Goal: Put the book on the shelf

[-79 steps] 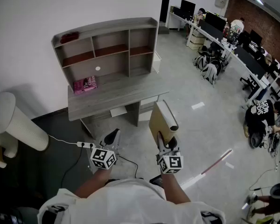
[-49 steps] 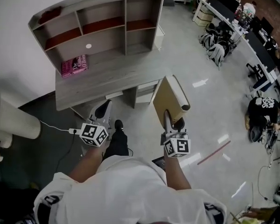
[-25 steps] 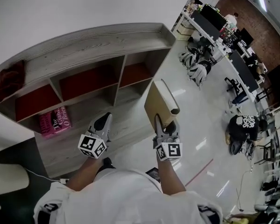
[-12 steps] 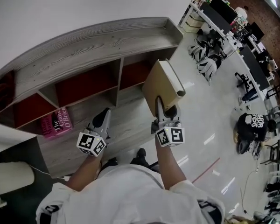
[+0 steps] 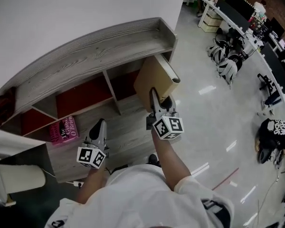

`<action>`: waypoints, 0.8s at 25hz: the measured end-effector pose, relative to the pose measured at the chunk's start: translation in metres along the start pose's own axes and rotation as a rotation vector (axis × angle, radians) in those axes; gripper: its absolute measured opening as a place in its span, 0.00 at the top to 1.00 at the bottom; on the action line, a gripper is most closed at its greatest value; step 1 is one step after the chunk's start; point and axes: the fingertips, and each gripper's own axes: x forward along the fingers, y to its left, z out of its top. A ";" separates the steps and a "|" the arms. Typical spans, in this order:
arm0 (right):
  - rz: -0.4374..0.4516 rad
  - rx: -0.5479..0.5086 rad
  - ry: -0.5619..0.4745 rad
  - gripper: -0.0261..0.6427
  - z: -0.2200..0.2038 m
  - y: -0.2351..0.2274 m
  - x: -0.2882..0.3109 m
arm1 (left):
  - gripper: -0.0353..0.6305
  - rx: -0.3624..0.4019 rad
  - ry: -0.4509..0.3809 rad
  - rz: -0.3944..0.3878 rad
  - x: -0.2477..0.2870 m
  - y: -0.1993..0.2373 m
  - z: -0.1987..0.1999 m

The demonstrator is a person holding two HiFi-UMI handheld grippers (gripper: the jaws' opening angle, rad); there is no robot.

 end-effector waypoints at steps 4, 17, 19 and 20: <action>0.007 0.058 0.001 0.64 -0.005 -0.008 0.025 | 0.92 0.017 -0.011 0.025 0.005 0.001 0.003; -0.016 0.033 0.018 0.64 -0.018 -0.020 0.065 | 0.92 -0.004 0.012 0.025 0.021 0.005 -0.010; -0.018 0.030 0.020 0.64 -0.022 -0.020 0.070 | 0.92 -0.005 0.020 0.028 0.019 0.008 -0.013; -0.019 0.030 0.021 0.64 -0.024 -0.020 0.073 | 0.92 -0.006 0.024 0.029 0.018 0.008 -0.014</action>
